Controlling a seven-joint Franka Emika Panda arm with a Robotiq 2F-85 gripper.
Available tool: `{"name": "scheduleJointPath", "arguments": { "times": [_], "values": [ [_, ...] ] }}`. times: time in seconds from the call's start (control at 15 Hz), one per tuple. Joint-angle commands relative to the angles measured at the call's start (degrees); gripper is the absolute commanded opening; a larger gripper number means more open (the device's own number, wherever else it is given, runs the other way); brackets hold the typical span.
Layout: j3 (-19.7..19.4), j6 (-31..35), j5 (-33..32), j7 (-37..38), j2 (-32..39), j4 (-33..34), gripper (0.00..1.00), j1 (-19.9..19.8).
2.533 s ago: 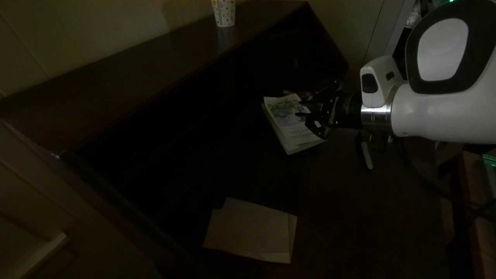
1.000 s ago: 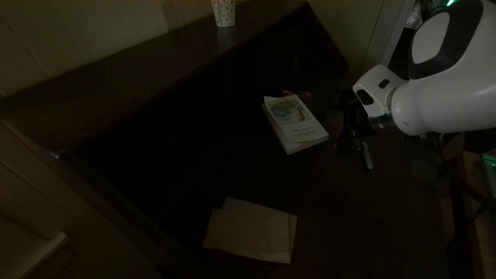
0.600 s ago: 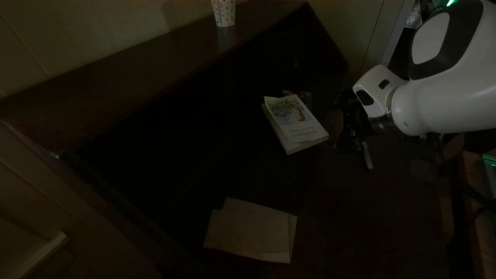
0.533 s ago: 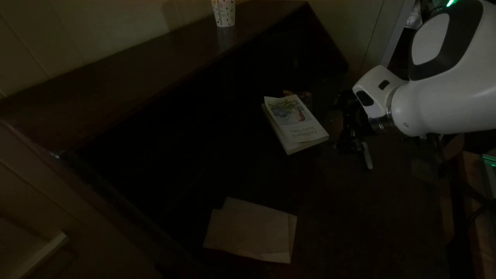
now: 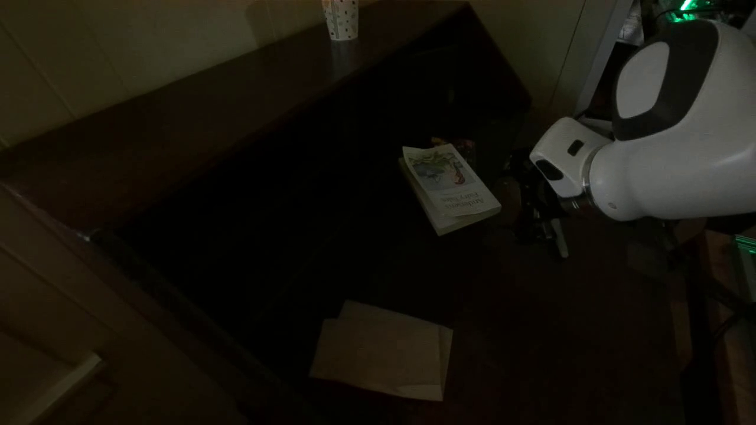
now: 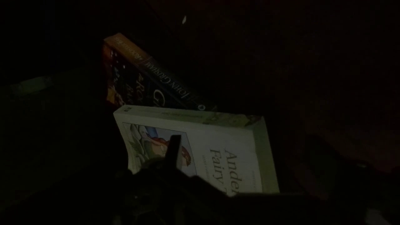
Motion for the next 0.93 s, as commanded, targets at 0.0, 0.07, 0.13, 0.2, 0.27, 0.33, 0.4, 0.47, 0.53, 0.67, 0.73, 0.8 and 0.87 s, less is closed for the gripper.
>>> {"name": "scheduleJointPath", "arguments": {
  "times": [0.0,0.07,0.13,0.2,0.27,0.33,0.4,0.47,0.53,0.67,0.73,0.8,0.87],
  "values": [
    [0.8,-3.0,-2.3,-1.5,2.6,1.7,1.00,0.0],
    [1.2,-3.6,-3.3,-1.5,3.0,2.1,1.00,0.1],
    [1.5,-4.0,-4.8,-1.0,3.7,2.7,1.00,0.1],
    [1.8,-4.5,-6.6,-0.2,4.4,3.4,1.00,0.1],
    [2.2,-4.9,-8.3,0.3,5.0,3.9,1.00,0.0],
    [2.4,-5.2,-9.6,0.5,5.8,4.6,1.00,-0.1],
    [2.5,-5.3,-10.4,0.3,6.8,5.3,1.00,-0.3],
    [2.6,-5.3,-11.0,0.1,7.5,5.8,1.00,-0.5],
    [2.7,-5.2,-11.1,-0.5,8.2,6.2,1.00,-0.7],
    [2.9,-4.2,-10.2,-1.3,9.1,6.8,1.00,-1.1],
    [3.0,-4.1,-9.7,-1.7,9.4,7.0,1.00,-1.2],
    [3.1,-4.4,-9.5,-1.8,9.7,7.0,1.00,-1.3],
    [3.2,-4.5,-9.7,-1.8,10.1,7.3,1.00,-1.3]
  ]
}}
